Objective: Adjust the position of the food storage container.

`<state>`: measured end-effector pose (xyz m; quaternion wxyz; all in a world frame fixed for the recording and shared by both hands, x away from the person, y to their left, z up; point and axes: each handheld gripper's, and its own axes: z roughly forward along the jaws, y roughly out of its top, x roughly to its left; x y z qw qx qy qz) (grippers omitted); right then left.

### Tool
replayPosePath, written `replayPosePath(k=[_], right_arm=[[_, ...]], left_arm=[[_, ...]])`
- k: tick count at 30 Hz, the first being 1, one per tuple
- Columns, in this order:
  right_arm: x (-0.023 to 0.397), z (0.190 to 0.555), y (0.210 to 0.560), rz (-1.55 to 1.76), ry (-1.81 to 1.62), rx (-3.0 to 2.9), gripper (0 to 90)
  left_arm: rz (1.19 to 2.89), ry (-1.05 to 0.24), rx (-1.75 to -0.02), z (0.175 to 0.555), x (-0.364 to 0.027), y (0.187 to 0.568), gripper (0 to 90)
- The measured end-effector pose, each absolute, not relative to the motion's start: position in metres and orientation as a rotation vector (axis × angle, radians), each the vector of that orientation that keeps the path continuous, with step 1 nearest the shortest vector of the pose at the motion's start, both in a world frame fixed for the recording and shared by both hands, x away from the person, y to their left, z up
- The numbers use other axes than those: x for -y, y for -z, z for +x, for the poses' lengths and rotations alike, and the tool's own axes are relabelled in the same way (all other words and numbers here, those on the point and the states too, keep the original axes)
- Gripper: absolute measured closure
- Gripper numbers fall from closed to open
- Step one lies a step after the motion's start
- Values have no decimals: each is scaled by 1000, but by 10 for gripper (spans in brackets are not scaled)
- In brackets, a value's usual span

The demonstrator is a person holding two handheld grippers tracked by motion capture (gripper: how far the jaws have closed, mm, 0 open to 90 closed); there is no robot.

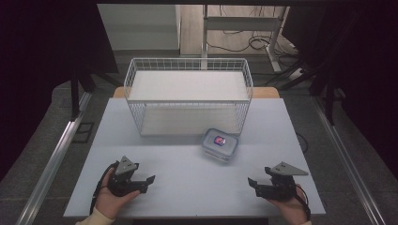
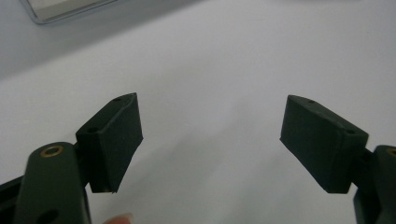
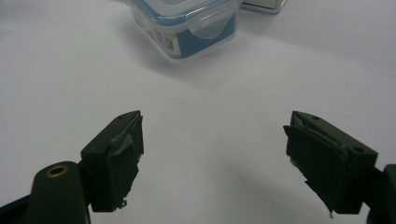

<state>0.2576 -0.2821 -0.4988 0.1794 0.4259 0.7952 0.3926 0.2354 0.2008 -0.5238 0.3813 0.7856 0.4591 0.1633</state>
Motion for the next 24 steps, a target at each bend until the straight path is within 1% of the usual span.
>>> replayPosePath(k=[9, 11, 14, 24], right_arm=[[281, 258, 499, 1209, -1103, -2263, 195], [281, 257, 498, 1210, -1105, -2272, 226], [280, 259, 495, 1209, -1109, -2288, 243], [269, 268, 483, 1230, -1114, -2336, 267]], left_arm=[[2003, -417, -1174, 235, -201, 523, 200], [2005, -415, -1169, 234, -201, 523, 200], [2002, -408, -1168, 235, -200, 523, 200], [1989, -396, -1147, 234, -203, 521, 201]])
